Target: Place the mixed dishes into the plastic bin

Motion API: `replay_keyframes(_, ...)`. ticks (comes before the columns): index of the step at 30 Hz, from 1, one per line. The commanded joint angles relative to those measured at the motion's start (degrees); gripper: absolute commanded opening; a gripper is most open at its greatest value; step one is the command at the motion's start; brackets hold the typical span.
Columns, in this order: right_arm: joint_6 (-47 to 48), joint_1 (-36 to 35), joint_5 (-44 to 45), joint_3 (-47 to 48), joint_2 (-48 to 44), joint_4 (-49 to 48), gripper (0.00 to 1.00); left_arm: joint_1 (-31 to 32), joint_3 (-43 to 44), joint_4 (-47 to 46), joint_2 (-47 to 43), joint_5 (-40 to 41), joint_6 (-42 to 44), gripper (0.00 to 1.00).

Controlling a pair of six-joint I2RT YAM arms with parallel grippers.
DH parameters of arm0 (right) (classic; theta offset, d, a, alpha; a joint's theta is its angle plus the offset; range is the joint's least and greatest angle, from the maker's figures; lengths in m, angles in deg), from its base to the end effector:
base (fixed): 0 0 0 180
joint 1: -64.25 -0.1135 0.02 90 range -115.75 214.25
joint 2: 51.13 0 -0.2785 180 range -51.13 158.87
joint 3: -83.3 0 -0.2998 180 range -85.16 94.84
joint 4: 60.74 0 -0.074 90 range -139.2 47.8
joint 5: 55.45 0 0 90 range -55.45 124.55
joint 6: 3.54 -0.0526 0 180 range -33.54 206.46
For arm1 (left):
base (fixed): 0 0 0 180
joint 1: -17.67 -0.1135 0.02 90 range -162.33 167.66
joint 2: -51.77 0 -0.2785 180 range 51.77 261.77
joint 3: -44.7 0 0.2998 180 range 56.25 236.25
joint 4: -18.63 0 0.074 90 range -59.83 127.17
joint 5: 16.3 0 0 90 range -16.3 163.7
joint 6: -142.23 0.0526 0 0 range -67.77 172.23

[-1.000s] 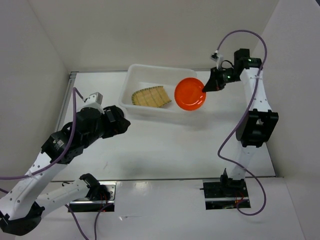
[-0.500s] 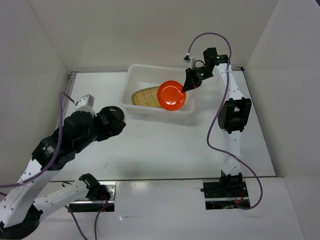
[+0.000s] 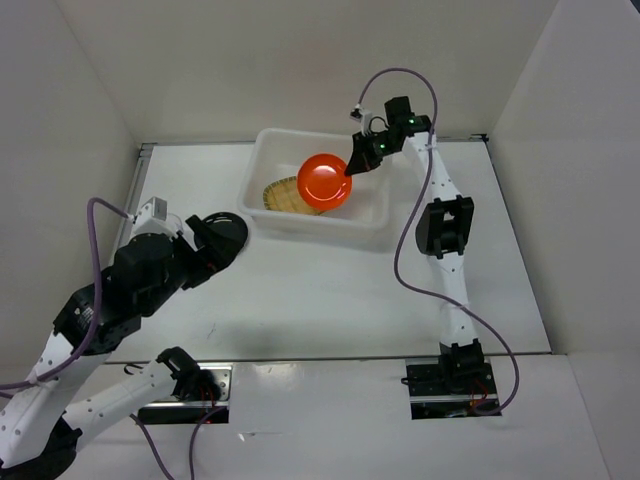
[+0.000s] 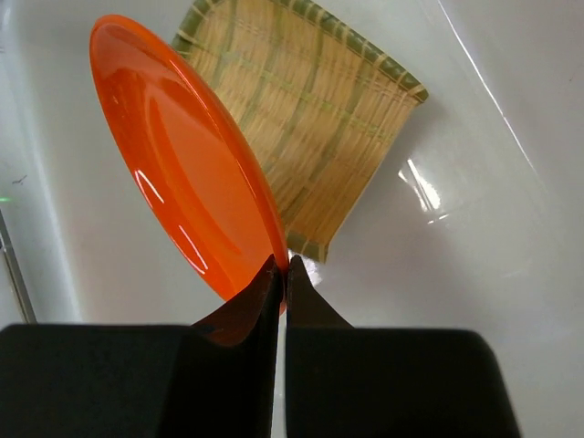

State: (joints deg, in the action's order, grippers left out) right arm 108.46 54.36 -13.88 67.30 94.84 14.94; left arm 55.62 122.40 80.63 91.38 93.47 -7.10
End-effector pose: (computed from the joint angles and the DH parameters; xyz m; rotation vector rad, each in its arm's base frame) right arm 0.5786 0.1408 0.2701 -0.9331 2.1586 0.9715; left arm 0.1326 -0.0809 0.4260 -0.6027 1.9521 -0.7574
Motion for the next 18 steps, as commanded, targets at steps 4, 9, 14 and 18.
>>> replay_keyframes(4, -8.81, -0.48, -2.11, 8.28, 7.12, -10.26, 0.0, -0.6, -3.48, -5.54, -1.38, 1.94, -8.33, 0.99)
replay_keyframes(9, -10.05, -1.09, -0.36, 10.31, 10.91, -11.58, 0.0, -0.6, -4.28, -4.59, -1.3, 1.94, -10.1, 0.99)
replay_keyframes(14, -10.57, -3.12, 0.96, 11.54, 11.97, -12.11, 0.0, -0.6, -3.22, -2.83, -1.3, 3.08, -11.16, 0.99)
replay_keyframes(18, -10.57, -5.04, 3.33, 12.77, 13.11, -12.64, 0.0, -0.6, -3.84, -2.3, -1.82, 3.08, -12.21, 0.99)
